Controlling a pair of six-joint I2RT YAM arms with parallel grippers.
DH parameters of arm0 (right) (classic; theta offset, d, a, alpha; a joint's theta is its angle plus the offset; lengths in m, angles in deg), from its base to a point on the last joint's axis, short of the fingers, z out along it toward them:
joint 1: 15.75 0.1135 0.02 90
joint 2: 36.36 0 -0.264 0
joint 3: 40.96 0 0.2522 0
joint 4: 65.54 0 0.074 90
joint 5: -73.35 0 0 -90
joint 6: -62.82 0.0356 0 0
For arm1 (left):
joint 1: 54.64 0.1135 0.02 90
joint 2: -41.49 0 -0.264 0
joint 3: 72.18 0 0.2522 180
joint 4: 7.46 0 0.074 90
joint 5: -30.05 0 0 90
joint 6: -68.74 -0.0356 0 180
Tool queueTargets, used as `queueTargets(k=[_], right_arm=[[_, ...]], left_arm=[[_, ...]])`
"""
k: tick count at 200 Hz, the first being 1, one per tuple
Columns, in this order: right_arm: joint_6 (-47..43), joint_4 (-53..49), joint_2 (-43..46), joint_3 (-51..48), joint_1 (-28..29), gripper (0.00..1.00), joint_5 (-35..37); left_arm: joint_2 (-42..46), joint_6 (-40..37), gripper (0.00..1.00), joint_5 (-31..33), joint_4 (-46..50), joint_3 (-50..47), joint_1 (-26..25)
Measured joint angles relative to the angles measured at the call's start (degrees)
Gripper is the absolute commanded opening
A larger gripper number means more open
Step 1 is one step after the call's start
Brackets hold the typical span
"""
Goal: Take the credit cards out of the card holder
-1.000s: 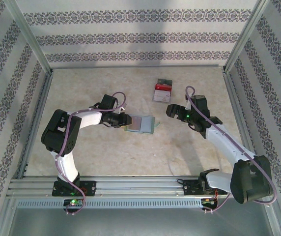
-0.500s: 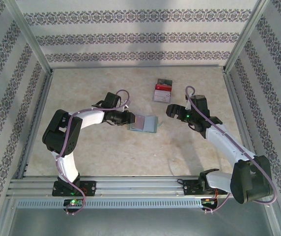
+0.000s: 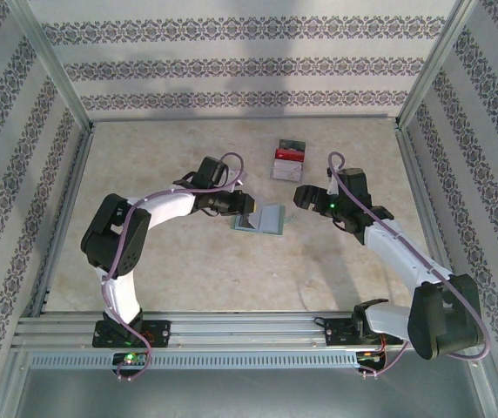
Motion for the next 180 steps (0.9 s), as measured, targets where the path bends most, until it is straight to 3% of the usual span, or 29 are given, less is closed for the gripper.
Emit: queueTargets(k=[68, 105, 180], right_arm=[[7.0, 5.3, -10.9, 1.6, 0.0, 0.53, -15.6], [13.6, 12.7, -16.7, 1.6, 0.8, 0.54, -21.0], [21.0, 20.5, -25.4, 5.3, 5.5, 0.53, -21.5]], left_arm=[[-3.2, 0.0, 0.3, -0.5, 0.3, 2.8, -2.4], [-3.3, 0.0, 0.3, -0.4, 0.3, 2.8, -2.6], [-3.3, 0.0, 0.36, -0.4, 0.4, 2.8, -2.6]])
